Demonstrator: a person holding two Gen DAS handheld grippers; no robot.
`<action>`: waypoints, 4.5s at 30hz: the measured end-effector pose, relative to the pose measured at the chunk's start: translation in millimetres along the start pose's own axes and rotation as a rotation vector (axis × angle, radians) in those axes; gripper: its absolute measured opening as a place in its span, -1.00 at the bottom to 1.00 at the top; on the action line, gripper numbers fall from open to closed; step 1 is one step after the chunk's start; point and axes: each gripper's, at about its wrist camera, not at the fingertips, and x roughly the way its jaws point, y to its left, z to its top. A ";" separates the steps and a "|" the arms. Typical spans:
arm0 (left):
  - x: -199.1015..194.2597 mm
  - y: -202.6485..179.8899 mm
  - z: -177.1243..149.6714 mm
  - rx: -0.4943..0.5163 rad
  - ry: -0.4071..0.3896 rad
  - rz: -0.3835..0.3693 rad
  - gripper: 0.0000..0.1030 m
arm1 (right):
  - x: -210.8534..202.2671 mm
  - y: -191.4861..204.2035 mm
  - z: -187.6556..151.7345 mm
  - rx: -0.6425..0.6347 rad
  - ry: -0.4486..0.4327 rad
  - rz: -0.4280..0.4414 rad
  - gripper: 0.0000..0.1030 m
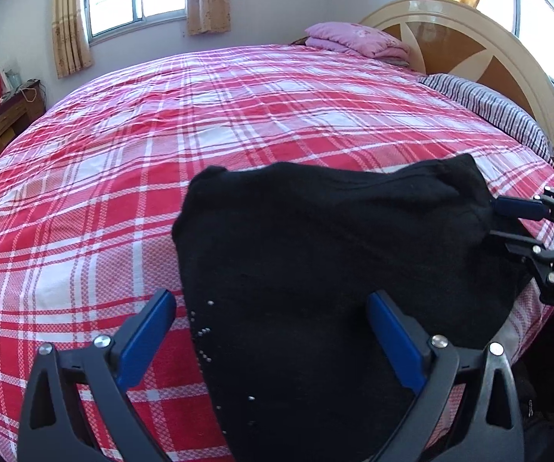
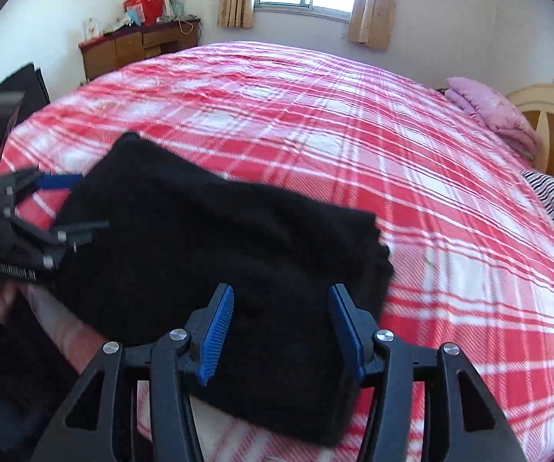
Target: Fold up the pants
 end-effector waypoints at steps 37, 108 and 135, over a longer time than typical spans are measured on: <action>-9.3 39.7 2.7 -0.125 -0.045 0.029 1.00 | 4.5 -73.9 -26.0 0.288 0.023 0.087 0.18; -37.1 72.6 26.9 -0.205 -0.130 -0.204 -0.75 | -10.5 -56.3 61.3 0.254 -0.164 0.364 -0.52; -80.6 198.4 35.8 -0.286 -0.187 0.116 -0.78 | 74.0 72.9 239.2 0.050 -0.150 0.549 -0.52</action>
